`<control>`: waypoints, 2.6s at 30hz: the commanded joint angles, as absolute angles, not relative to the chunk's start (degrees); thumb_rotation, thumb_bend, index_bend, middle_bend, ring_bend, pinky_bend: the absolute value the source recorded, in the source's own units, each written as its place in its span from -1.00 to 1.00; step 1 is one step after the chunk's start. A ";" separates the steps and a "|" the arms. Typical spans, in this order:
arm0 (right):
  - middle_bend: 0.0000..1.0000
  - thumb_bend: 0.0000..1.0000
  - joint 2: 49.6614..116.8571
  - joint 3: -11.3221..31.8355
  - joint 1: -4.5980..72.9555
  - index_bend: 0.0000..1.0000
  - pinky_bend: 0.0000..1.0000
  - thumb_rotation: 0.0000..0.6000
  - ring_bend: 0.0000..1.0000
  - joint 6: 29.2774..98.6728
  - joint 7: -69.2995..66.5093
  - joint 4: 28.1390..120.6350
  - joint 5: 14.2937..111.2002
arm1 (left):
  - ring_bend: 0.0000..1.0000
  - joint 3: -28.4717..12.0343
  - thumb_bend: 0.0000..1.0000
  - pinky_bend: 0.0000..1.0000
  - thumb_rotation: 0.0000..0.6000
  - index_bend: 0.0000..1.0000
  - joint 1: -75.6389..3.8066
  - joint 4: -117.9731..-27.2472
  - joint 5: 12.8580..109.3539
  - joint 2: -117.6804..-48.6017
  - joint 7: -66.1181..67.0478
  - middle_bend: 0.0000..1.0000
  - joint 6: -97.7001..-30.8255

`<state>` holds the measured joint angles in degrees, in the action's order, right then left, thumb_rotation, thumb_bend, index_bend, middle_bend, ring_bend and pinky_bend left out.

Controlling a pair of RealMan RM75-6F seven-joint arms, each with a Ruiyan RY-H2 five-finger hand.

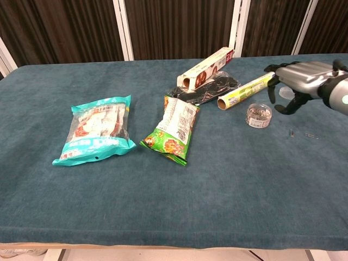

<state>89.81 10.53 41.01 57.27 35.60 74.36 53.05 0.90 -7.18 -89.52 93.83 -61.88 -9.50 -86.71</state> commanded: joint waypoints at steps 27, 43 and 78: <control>-0.96 -0.33 88.80 4.83 31.95 -0.01 -1.00 1.00 -1.00 52.76 21.00 63.78 59.43 | -1.00 1.18 -0.14 -0.87 1.00 -1.00 -7.36 -89.82 94.23 -61.89 -9.00 -0.98 -86.52; -0.96 -0.33 90.15 6.23 32.48 -0.02 -1.00 1.00 -1.00 51.50 22.01 63.65 59.41 | -1.00 1.11 -0.14 -0.87 1.00 -1.00 -7.09 -89.56 94.31 -61.85 -9.58 -0.98 -87.17; -0.96 -0.33 91.40 6.46 32.52 0.16 -1.00 1.00 -1.00 49.97 21.30 62.36 60.93 | -1.00 1.04 -0.14 -0.87 1.00 -1.00 -7.06 -89.36 94.27 -61.80 -10.08 -0.98 -87.30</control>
